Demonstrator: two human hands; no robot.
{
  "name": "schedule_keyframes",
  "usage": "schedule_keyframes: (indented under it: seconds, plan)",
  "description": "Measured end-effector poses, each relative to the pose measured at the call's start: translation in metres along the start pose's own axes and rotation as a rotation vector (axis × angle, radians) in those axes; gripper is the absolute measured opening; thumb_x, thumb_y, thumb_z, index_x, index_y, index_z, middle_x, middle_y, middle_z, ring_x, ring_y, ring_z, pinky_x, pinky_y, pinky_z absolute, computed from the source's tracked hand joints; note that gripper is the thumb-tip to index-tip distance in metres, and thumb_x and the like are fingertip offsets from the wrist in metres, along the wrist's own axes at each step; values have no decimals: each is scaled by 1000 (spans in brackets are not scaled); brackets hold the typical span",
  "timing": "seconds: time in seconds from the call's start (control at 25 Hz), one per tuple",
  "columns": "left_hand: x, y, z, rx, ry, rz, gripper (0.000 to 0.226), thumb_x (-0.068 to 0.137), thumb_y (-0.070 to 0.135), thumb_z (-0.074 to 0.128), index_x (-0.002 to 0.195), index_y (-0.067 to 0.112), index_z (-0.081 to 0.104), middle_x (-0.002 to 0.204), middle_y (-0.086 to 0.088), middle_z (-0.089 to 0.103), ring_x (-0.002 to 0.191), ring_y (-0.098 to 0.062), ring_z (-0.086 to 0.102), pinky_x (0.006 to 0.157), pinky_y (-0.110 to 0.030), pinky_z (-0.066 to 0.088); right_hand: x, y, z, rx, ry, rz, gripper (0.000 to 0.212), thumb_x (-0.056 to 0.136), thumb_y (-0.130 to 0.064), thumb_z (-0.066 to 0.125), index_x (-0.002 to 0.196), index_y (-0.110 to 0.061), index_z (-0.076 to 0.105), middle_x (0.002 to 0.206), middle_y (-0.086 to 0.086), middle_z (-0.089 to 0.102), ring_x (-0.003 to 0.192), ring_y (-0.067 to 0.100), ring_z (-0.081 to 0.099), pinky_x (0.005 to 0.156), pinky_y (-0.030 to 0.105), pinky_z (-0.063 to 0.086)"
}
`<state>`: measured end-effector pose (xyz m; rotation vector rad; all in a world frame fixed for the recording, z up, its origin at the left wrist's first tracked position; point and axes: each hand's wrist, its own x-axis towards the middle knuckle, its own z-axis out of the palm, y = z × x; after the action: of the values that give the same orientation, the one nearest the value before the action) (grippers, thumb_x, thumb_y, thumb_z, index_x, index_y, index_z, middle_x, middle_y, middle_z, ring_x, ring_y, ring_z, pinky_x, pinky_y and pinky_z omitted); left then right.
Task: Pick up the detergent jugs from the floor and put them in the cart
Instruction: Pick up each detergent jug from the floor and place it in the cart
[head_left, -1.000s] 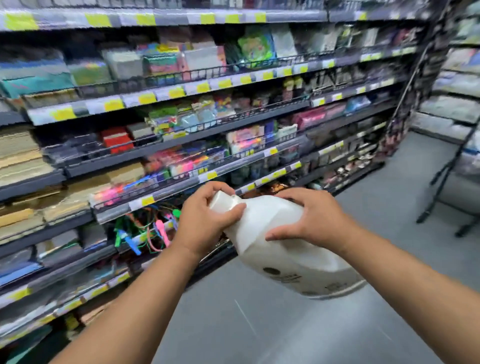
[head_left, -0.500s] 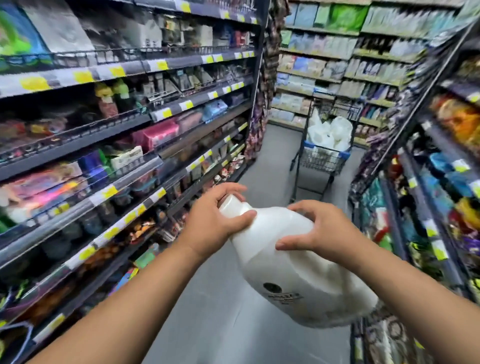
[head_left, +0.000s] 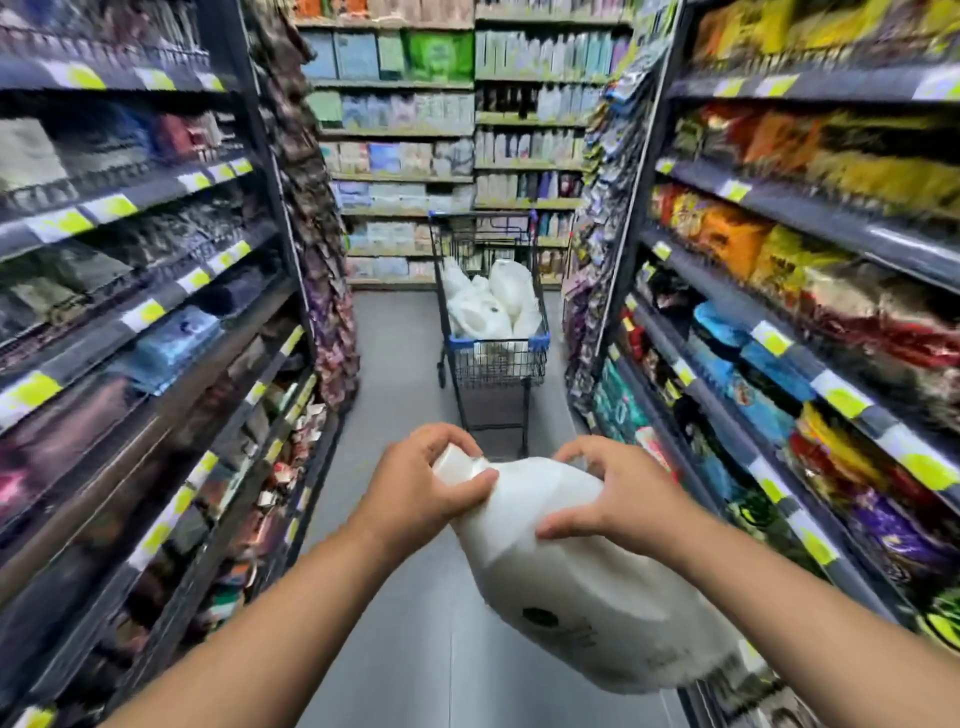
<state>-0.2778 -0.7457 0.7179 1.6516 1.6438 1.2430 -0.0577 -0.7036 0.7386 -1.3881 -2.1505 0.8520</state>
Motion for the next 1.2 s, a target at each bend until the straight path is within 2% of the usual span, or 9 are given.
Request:
schedule_keyframes:
  seconds: [0.12, 0.32, 0.48, 0.6, 0.72, 0.88, 0.96, 1.08, 1.2]
  plan:
    - [108, -44, 24, -28, 39, -71, 29, 52, 54, 70, 72, 33, 63, 81, 2, 70, 69, -12, 59, 65, -25, 48, 107, 29, -8, -7, -8, 33, 52, 44, -47, 94, 78, -41, 56, 66, -16, 56, 62, -5, 50, 54, 11, 37]
    - [242, -95, 39, -46, 57, -134, 29, 52, 55, 67, 77, 42, 61, 94, 4, 69, 88, -18, 65, 80, -33, 52, 261, 57, -16, -62, -127, 74, 63, 43, -53, 92, 93, -35, 59, 69, -17, 56, 65, -3, 51, 51, 13, 33]
    - [356, -137, 34, -42, 62, -168, 23, 60, 44, 77, 74, 37, 61, 95, 2, 70, 83, -16, 63, 73, -28, 48, 387, 65, -19, -99, -135, 32, 60, 45, -48, 94, 93, -38, 59, 68, -21, 54, 62, -12, 49, 55, 8, 35]
    - [453, -175, 30, -51, 29, -149, 23, 67, 33, 83, 75, 29, 62, 82, 7, 66, 68, -3, 56, 60, -18, 42, 483, 80, -15, -108, -109, 57, 56, 45, -50, 93, 87, -42, 57, 70, -22, 55, 64, -13, 51, 56, 7, 35]
    - [538, -212, 28, -48, -26, -135, 21, 72, 20, 84, 76, 23, 63, 76, 8, 62, 62, -3, 52, 55, -13, 39, 571, 94, -7, -109, -99, 75, 58, 40, -58, 90, 84, -42, 56, 77, -24, 59, 74, -6, 54, 66, 18, 41]
    - [662, -252, 23, -14, -108, -102, 27, 57, 47, 77, 76, 37, 61, 85, 10, 67, 70, 0, 55, 61, -17, 39, 681, 108, -10, -92, -42, 118, 71, 33, -66, 86, 93, -43, 56, 88, -18, 66, 84, 1, 60, 75, 22, 48]
    - [717, -262, 24, 10, -142, -91, 25, 61, 42, 81, 75, 37, 60, 88, 10, 67, 73, 0, 55, 63, -17, 39, 726, 113, -17, -78, -2, 136, 74, 34, -65, 87, 97, -42, 57, 87, -11, 66, 82, 6, 61, 73, 23, 48]
    - [793, -278, 31, 25, -157, -104, 24, 71, 26, 84, 84, 28, 64, 90, 11, 68, 75, -1, 58, 61, -10, 40, 797, 127, -25, -52, 34, 148, 76, 37, -62, 89, 103, -39, 59, 82, -13, 58, 77, 5, 55, 65, 17, 41]
    - [870, -299, 43, 57, -268, -159, 33, 74, 31, 83, 96, 32, 57, 85, 13, 64, 69, -2, 55, 54, -10, 38, 877, 153, -34, -51, 64, 153, 75, 36, -64, 87, 101, -37, 61, 83, -13, 58, 83, 12, 57, 70, 26, 45]
